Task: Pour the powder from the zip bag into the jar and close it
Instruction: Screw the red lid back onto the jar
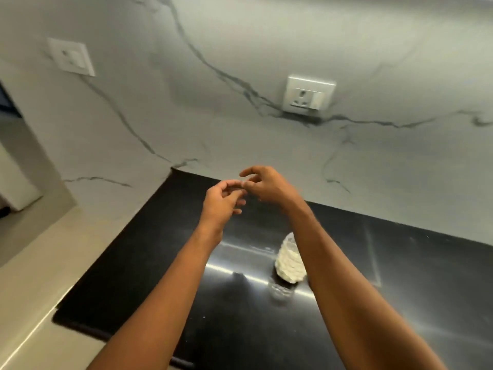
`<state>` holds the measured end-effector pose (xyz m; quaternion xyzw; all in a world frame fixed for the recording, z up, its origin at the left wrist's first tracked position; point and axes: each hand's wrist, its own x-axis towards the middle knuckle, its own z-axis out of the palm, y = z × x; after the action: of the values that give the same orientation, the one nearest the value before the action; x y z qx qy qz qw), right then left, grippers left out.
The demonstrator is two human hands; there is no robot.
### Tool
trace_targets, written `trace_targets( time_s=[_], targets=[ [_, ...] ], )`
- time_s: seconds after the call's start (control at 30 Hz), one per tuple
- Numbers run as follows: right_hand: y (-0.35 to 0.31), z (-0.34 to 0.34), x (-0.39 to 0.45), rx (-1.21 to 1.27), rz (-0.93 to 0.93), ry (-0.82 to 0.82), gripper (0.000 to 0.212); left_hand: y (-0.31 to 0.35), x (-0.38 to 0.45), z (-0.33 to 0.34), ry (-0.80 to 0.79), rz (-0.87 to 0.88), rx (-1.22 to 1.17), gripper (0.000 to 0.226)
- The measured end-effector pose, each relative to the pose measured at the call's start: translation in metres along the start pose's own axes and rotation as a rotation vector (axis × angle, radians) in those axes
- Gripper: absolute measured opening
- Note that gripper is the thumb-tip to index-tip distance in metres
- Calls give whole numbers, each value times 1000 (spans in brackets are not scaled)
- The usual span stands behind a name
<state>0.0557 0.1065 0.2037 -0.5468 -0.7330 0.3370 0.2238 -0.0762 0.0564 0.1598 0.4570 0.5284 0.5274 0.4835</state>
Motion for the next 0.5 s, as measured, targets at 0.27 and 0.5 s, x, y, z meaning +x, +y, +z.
trace_targets(
  time_s=[0.27,0.5],
  targets=[
    [67,-46,-70,-7,120,229,35,-42,-15,71,-332,46,139,48],
    [135,-36,-119,-34,316,339,68,-111,-13,87,-562,57,290,128]
  ],
)
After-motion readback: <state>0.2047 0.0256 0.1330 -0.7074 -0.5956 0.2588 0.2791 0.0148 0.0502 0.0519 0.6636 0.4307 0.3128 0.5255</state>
